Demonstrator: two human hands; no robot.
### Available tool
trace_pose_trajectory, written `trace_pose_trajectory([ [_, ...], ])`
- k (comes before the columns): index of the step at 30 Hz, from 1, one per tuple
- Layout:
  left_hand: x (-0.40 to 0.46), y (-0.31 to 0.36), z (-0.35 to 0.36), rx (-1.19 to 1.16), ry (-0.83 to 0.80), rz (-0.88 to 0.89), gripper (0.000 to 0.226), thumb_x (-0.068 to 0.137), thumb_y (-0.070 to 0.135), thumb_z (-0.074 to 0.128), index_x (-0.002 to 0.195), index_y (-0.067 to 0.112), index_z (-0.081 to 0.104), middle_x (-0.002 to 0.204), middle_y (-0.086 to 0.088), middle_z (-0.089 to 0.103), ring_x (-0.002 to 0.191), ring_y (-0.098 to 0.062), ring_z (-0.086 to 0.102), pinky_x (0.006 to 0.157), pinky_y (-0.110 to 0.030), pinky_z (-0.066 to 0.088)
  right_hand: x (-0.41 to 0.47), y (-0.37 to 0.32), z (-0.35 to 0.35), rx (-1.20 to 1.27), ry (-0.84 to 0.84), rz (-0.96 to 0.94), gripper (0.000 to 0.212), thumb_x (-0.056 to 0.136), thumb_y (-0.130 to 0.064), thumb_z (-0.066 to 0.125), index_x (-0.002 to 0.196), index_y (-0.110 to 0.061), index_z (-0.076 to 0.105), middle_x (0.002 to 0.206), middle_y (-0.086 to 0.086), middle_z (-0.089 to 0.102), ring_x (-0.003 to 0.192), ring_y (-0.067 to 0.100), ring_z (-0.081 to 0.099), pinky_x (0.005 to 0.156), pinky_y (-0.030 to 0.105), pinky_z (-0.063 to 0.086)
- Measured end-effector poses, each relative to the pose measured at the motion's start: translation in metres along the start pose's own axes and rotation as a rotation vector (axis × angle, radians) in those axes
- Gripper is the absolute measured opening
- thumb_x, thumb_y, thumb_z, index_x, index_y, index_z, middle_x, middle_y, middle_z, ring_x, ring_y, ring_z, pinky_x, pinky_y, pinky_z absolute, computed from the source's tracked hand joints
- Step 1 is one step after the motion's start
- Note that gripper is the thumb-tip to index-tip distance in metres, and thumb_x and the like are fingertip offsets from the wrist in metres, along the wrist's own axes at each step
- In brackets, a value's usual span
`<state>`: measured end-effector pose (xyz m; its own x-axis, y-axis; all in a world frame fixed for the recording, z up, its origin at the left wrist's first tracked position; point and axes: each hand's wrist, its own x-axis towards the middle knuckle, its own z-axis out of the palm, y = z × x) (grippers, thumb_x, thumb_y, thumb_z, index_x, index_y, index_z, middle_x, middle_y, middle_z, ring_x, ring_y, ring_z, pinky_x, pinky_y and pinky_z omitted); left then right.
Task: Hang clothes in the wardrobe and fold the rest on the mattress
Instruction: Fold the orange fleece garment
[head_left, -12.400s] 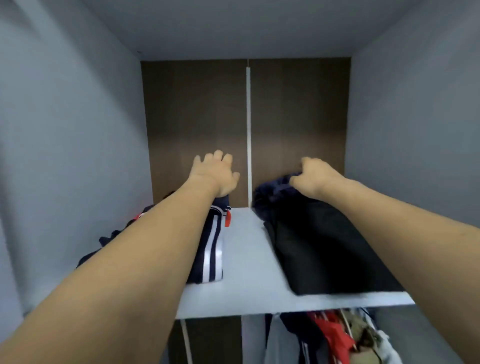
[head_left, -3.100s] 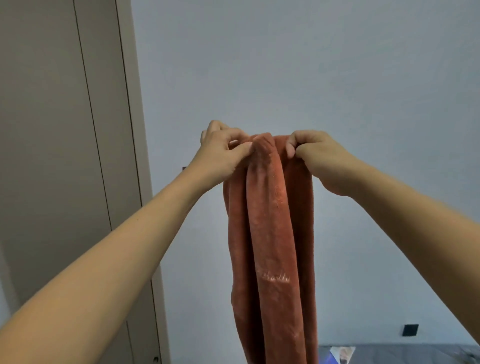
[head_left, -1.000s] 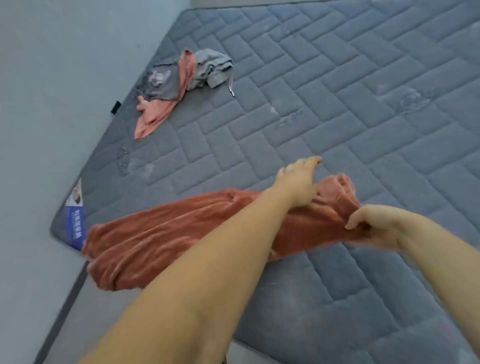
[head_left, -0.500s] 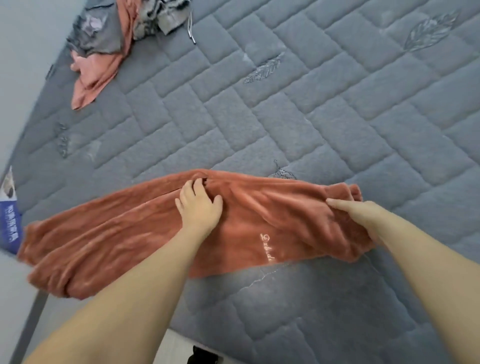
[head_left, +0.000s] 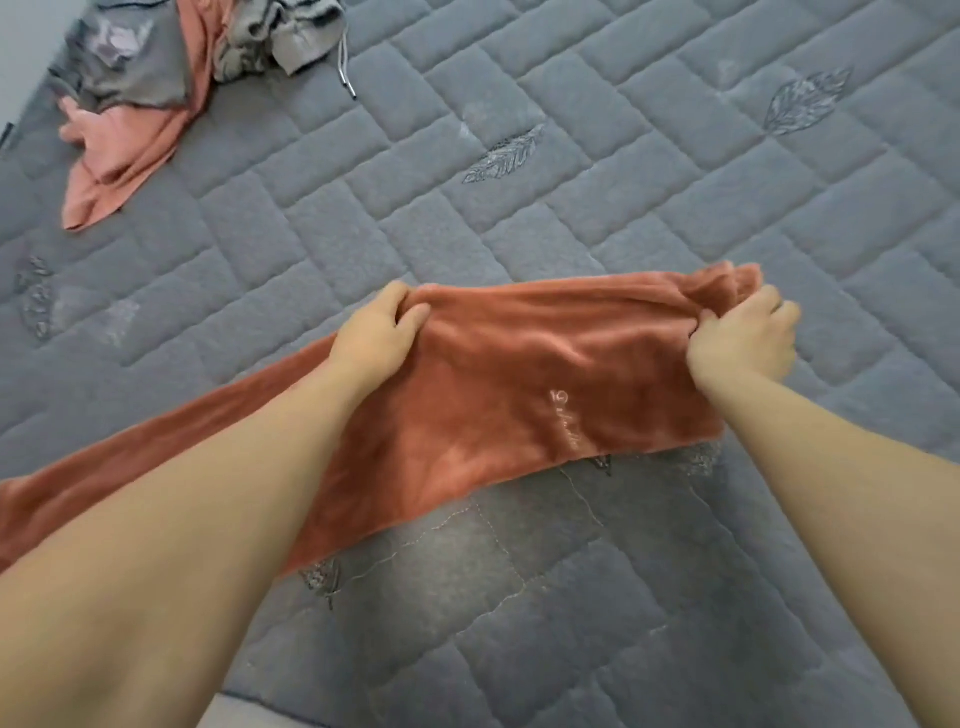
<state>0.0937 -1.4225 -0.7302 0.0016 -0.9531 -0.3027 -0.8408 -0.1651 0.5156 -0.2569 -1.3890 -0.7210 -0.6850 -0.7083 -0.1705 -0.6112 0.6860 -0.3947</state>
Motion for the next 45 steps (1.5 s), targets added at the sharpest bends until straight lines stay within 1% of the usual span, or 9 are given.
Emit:
trace_pose_trajectory([
  [4, -0.025, -0.04, 0.022, 0.322, -0.025, -0.062, 0.051, 0.093, 0.035, 0.055, 0.14, 0.018, 0.043, 0.137, -0.013, 0.053, 0.121, -0.038, 0.051, 0.099, -0.049, 0.042, -0.049, -0.028, 0.039, -0.228, -0.041, -0.37, 0.074, 0.087, -0.015, 0.054, 0.152, -0.003, 0.02, 0.155, 0.025, 0.019, 0.143, 0.04, 0.021, 0.119, 0.053, 0.006],
  [9, -0.076, -0.131, -0.014, 0.556, 0.006, -0.089, 0.047, 0.085, 0.029, 0.055, 0.13, 0.015, 0.052, 0.122, -0.01, 0.055, 0.107, -0.034, 0.053, 0.088, -0.045, 0.044, -0.153, -0.098, 0.106, -0.212, -0.285, -1.033, 0.054, 0.094, -0.016, 0.05, 0.148, -0.015, 0.041, 0.15, 0.008, 0.04, 0.139, 0.029, 0.035, 0.12, 0.048, 0.011],
  [15, -0.125, -0.246, -0.092, 0.365, -0.253, -0.231, 0.032, 0.086, 0.043, 0.051, 0.109, 0.021, 0.051, 0.114, -0.005, 0.061, 0.107, -0.03, 0.058, 0.089, -0.041, 0.047, -0.268, -0.198, 0.168, -0.289, -0.769, -1.413, 0.049, 0.09, -0.033, 0.052, 0.139, -0.029, 0.049, 0.136, -0.003, 0.055, 0.129, 0.024, 0.045, 0.113, 0.04, 0.024],
  [22, -0.2, -0.339, -0.123, 0.537, -0.256, -0.259, 0.05, 0.074, 0.048, 0.051, 0.116, 0.024, 0.04, 0.11, -0.001, 0.059, 0.102, -0.028, 0.059, 0.086, -0.041, 0.041, -0.322, -0.234, 0.212, -0.721, -0.671, -1.395, 0.086, 0.081, -0.06, 0.064, 0.148, -0.027, 0.023, 0.143, 0.004, 0.032, 0.131, 0.029, 0.033, 0.109, 0.044, 0.024],
  [28, -0.168, -0.375, -0.157, 0.67, -0.199, -0.381, 0.026, 0.081, 0.028, 0.05, 0.102, 0.022, 0.065, 0.113, -0.005, 0.069, 0.109, -0.028, 0.061, 0.092, -0.038, 0.042, -0.328, -0.271, 0.214, -0.681, -0.86, -1.255, 0.026, 0.094, -0.043, 0.054, 0.105, -0.022, 0.044, 0.121, 0.008, 0.059, 0.113, 0.031, 0.056, 0.089, 0.04, 0.04],
  [32, -0.139, -0.393, -0.183, 0.417, 0.047, -0.623, 0.037, 0.086, 0.031, 0.05, 0.121, 0.017, 0.053, 0.13, -0.013, 0.051, 0.123, -0.037, 0.045, 0.102, -0.05, 0.034, -0.316, -0.281, 0.207, -0.485, -0.385, -1.235, 0.026, 0.096, -0.037, 0.053, 0.105, -0.013, 0.055, 0.108, 0.012, 0.06, 0.103, 0.036, 0.056, 0.084, 0.043, 0.039],
  [38, -0.17, -0.401, -0.174, 0.589, -0.065, -0.442, 0.029, 0.097, 0.035, 0.04, 0.109, 0.014, 0.055, 0.114, -0.015, 0.065, 0.109, -0.035, 0.056, 0.097, -0.044, 0.038, -0.316, -0.266, 0.222, -0.653, -0.378, -1.098, 0.018, 0.101, -0.022, 0.039, 0.105, -0.011, 0.053, 0.113, 0.014, 0.062, 0.105, 0.035, 0.057, 0.083, 0.042, 0.037],
  [42, -0.152, -0.425, -0.2, 0.372, 0.261, -0.516, 0.028, 0.097, 0.041, 0.051, 0.108, 0.015, 0.055, 0.11, -0.017, 0.064, 0.107, -0.039, 0.056, 0.091, -0.049, 0.04, -0.333, -0.277, 0.234, -0.469, -0.159, -1.057, 0.018, 0.093, -0.016, 0.052, 0.106, -0.005, 0.058, 0.111, 0.021, 0.054, 0.101, 0.039, 0.049, 0.094, 0.048, 0.031],
  [45, -0.14, -0.436, -0.208, -0.103, 0.101, -0.638, 0.055, 0.087, 0.044, 0.066, 0.135, 0.024, 0.046, 0.138, -0.013, 0.043, 0.129, -0.036, 0.04, 0.107, -0.047, 0.035, -0.369, -0.279, 0.243, -0.4, -0.251, -1.134, 0.045, 0.091, -0.032, 0.056, 0.131, -0.01, 0.052, 0.136, 0.019, 0.046, 0.122, 0.039, 0.043, 0.11, 0.054, 0.023],
])
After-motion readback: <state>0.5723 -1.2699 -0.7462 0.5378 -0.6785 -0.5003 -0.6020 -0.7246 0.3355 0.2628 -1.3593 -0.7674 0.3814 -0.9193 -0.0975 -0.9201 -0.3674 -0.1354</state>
